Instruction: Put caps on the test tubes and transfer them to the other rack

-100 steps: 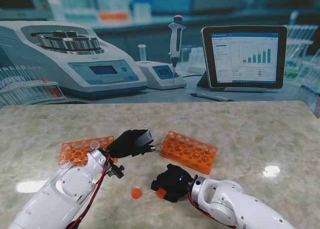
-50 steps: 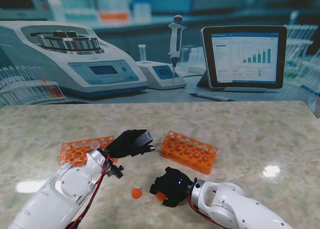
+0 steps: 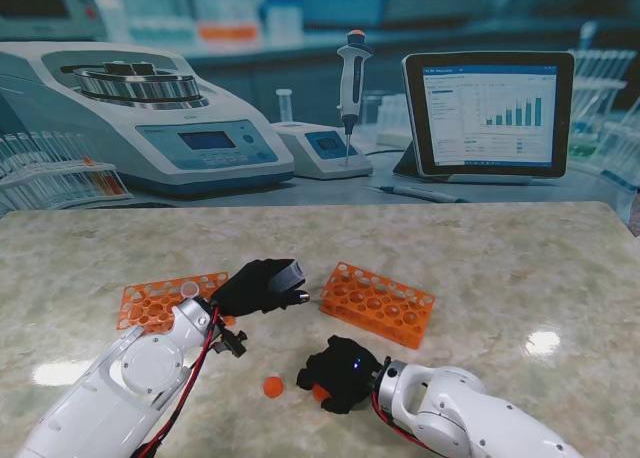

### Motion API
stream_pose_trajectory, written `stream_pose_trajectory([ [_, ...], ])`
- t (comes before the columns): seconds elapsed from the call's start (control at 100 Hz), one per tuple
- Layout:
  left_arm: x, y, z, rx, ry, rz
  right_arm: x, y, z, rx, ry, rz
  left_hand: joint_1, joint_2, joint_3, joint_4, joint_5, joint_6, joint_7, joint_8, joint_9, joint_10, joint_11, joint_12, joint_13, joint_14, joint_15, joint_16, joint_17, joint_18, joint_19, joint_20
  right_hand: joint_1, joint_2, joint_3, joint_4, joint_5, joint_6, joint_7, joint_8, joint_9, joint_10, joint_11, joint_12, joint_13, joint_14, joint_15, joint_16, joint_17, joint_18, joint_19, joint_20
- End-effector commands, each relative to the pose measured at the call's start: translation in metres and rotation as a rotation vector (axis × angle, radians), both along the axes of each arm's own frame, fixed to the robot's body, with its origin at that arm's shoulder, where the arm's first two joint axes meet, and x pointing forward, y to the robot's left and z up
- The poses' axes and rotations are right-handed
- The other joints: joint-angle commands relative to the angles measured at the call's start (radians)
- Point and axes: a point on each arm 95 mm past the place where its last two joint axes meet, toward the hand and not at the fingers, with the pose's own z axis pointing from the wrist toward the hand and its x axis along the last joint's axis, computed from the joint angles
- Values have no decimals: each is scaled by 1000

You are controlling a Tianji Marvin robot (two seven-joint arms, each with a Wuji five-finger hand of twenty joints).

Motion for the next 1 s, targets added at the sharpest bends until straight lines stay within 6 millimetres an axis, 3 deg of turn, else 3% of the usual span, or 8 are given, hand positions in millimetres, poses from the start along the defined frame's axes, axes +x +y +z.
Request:
stream_pose_trajectory([
  [0.0,-1,0,1,2,0,-3,-4,-1,-9,-21,24,-6,13,40,35,24,0,-30,14,29,33,-31,18,7,84,-50,39,0,25,-153,190,17,43,3,23,1,20,-27,-1,-11,32,-18,6,5,37,-12,40,15,16,-11,28,16],
  [0.06,-1,0,1,2,0,-3,-4,-2,-9,-23,25,-9,14,41,35,25,0,-30,14,29,33,-31,18,7,84,-50,39,0,25,-153,190,17,69,-1,28,-27,13,-35,43,-46,43,-13,-5,78,46,-12,41,21,26,-13,33,10],
  [0.2,-1,0,1,2,-1,-2,-4,-3,-10,-24,23,-17,13,40,35,25,0,-31,14,29,33,-31,18,7,84,-50,39,1,25,-153,190,17,123,-15,43,-54,9,-57,110,-84,78,-16,-18,137,71,-16,50,28,51,-19,41,6],
  [0.27,-1,-1,1,2,-1,-3,-3,-3,-11,-21,20,-21,13,41,35,25,-1,-31,13,29,32,-32,18,7,84,-50,39,1,25,-153,190,17,158,-25,52,-67,11,-69,150,-109,102,-22,-25,151,88,-11,50,85,67,-21,44,2],
  [0.99,0,-1,1,1,-1,-1,7,-1,-16,9,31,-23,13,41,36,25,0,-32,13,30,32,-32,18,7,84,-50,39,1,25,-151,191,16,282,2,214,-52,138,-134,201,-140,249,-55,-41,154,201,-7,68,112,173,-34,50,-15],
])
